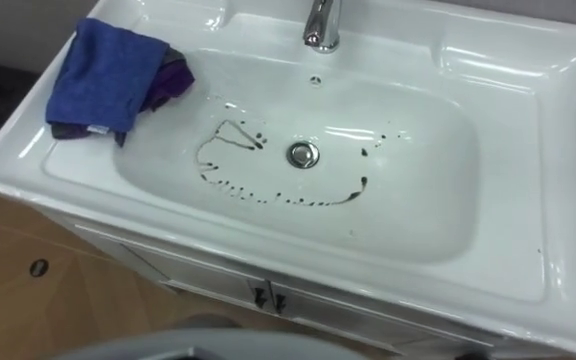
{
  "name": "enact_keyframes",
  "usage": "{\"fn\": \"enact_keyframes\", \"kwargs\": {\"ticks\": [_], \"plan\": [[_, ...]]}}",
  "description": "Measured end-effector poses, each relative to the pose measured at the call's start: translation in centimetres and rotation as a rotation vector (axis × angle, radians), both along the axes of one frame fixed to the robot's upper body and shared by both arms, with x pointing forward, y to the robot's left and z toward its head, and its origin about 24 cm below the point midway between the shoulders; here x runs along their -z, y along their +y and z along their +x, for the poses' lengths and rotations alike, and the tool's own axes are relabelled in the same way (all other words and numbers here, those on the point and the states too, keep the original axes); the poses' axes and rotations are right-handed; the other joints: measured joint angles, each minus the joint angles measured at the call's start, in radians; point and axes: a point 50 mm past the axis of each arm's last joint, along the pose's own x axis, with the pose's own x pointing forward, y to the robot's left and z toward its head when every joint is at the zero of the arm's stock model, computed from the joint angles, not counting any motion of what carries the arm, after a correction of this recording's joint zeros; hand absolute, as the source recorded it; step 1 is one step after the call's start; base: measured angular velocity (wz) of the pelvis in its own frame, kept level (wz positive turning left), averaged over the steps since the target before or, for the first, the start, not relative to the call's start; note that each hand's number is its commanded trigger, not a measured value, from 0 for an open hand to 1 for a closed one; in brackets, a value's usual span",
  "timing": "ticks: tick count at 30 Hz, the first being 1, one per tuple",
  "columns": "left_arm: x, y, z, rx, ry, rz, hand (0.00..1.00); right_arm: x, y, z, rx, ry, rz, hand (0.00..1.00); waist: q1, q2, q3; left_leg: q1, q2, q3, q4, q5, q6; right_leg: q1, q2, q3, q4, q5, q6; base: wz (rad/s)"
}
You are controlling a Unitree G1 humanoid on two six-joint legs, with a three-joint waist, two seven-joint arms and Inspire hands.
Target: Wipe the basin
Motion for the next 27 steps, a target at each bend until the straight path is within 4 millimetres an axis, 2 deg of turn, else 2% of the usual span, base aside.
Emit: {"fn": "enact_keyframes", "kwargs": {"ticks": [1,4,6,11,15,18,22,27], "plan": [[-0.5,0.4,0.3,0.001,-0.011,0.04,0.0,0.0,0.0,-0.1,-0.001,-0.002,-0.002,0.0,0.003,0.001,-0.0001,-0.002,-0.001,-0.001,0.0,0.001,-0.001,-0.004,-0.001,-0.001,0.0,-0.003,-0.001,-0.04],[-4.3,2.3,2.9,-0.016,-0.143,0.26,0.0,-0.1,-0.2,-0.7,-0.006,0.002,-0.014,0.0,0.038,0.007,-0.0022,-0.019,-0.002,0.0,0.01,0.002,-0.004,-0.016,-0.007,0.001,0.0,-0.009,-0.009,-0.02],[-7.4,3.7,4.3,-0.022,-0.226,0.434,0.0,-0.2,-0.5,-0.7,-0.01,0.004,-0.022,0.0,0.058,0.021,-0.0025,-0.022,-0.004,0.0,0.009,0.006,-0.006,-0.03,-0.012,-0.001,0.014,-0.017,-0.015,-0.09],[-12.5,4.8,5.7,-0.056,-0.364,0.688,0.0,-0.4,-0.8,-0.6,0.003,-0.018,-0.028,0.0,0.05,0.033,-0.0041,-0.023,-0.01,-0.007,0.013,0.009,-0.01,-0.03,-0.015,0.0,0.018,-0.036,-0.025,0.0],[-15.6,4.4,7.0,-0.021,-0.446,0.829,0.0,-0.3,-0.5,-0.7,-0.018,-0.011,-0.019,0.0,0.05,0.034,-0.0047,-0.022,-0.008,-0.01,0.016,0.012,-0.015,-0.03,-0.011,0.0,0.019,-0.039,-0.03,0.01],[-17.4,3.9,7.9,0.008,-0.52,0.885,0.0,-0.3,-0.6,-0.7,-0.026,-0.014,-0.018,0.0,0.049,0.038,-0.0045,-0.02,-0.007,-0.01,0.014,0.013,-0.017,-0.032,-0.011,0.002,0.019,-0.04,-0.032,-0.03],[-18.2,3.7,8.4,0.023,-0.558,0.914,0.0,-0.4,-0.6,-0.6,-0.035,-0.023,-0.019,0.0,0.04,0.046,-0.0045,-0.015,-0.007,-0.01,0.011,0.013,-0.017,-0.034,-0.012,0.007,0.025,-0.042,-0.032,-0.06],[-18.7,3.3,8.8,0.042,-0.561,0.947,0.0,-0.4,-0.5,-0.1,-0.049,-0.045,0.001,0.0,-0.004,0.043,-0.0012,-0.017,-0.011,-0.024,0.011,0.013,-0.018,-0.04,-0.015,0.006,0.037,-0.044,-0.031,-0.01]]}}
